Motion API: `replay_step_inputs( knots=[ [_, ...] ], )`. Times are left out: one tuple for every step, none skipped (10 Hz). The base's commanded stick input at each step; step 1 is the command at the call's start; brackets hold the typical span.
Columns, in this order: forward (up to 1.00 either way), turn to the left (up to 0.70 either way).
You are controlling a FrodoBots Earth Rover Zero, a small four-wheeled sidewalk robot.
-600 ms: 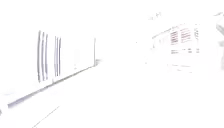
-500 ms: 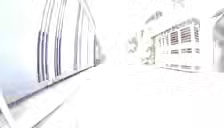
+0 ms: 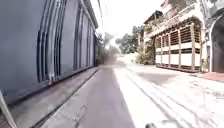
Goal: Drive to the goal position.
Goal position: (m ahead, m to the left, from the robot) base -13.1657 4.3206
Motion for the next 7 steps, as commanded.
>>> replay_step_inputs(
  knots=[
    [0.03,0.05],
    [0.03,0.05],
    [0.03,0.05],
    [0.03,0.05],
    [0.03,0.05],
    [0.03,0.05],
    [0.03,0.05]
  ],
)
